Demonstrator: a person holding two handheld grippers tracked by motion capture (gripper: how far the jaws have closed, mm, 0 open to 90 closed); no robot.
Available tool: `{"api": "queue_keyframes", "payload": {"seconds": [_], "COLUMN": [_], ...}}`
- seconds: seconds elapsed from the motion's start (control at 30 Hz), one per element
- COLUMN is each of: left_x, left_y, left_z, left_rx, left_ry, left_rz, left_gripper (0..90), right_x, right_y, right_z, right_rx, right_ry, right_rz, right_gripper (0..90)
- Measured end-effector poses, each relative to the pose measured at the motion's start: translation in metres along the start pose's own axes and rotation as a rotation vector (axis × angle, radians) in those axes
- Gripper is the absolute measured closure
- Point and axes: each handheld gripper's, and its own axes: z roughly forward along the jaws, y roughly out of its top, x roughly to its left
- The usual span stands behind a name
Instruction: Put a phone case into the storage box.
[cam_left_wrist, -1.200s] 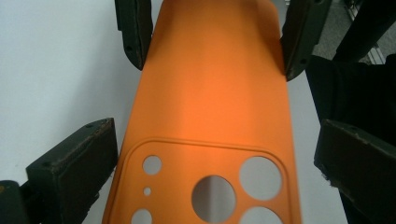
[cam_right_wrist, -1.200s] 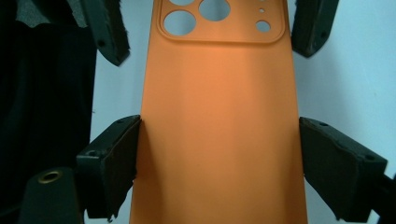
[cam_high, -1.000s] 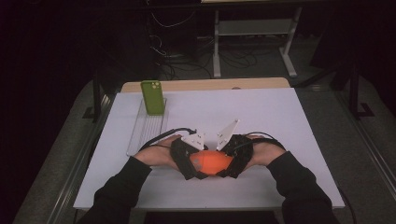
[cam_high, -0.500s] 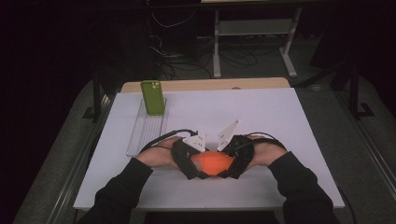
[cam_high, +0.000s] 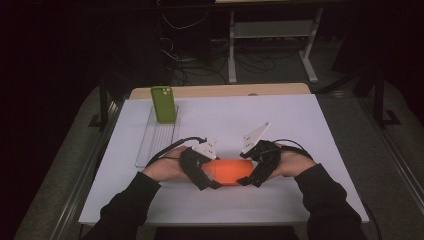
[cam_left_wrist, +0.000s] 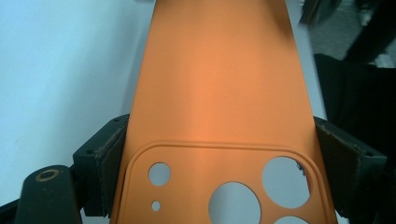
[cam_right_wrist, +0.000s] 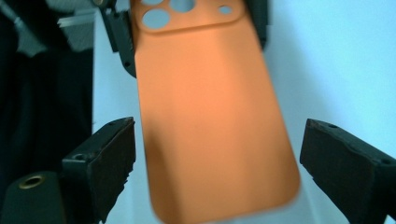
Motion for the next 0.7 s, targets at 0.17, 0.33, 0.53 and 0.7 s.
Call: {"api": "queue_keyframes", "payload": {"seconds": [0.17,0.33,0.53,0.7], "left_x": [0.002,0.007,0.012,0.013], "left_y": [-0.002,-0.003,-0.004,-0.003], "left_z": [0.001,0.001,0.003,0.001], "left_rx": [-0.001,0.016,-0.002,-0.056], "left_ry": [0.074,0.139,0.234,0.272], "left_rz": [-0.055,-0.119,-0.205,-0.258], "left_gripper": [15.1,15.1,15.1,15.0], "right_x": [-0.007,-0.007,-0.011,-0.009], "right_y": [-0.012,-0.026,-0.045,-0.055], "right_z": [-0.011,-0.014,-0.013,-0.009], "right_rx": [-0.053,-0.09,-0.152,-0.145], "right_ry": [-0.065,-0.148,-0.262,-0.274], "right_rz": [0.077,0.196,0.332,0.409], "right_gripper": [8.4,7.2,6.5,4.6]}}
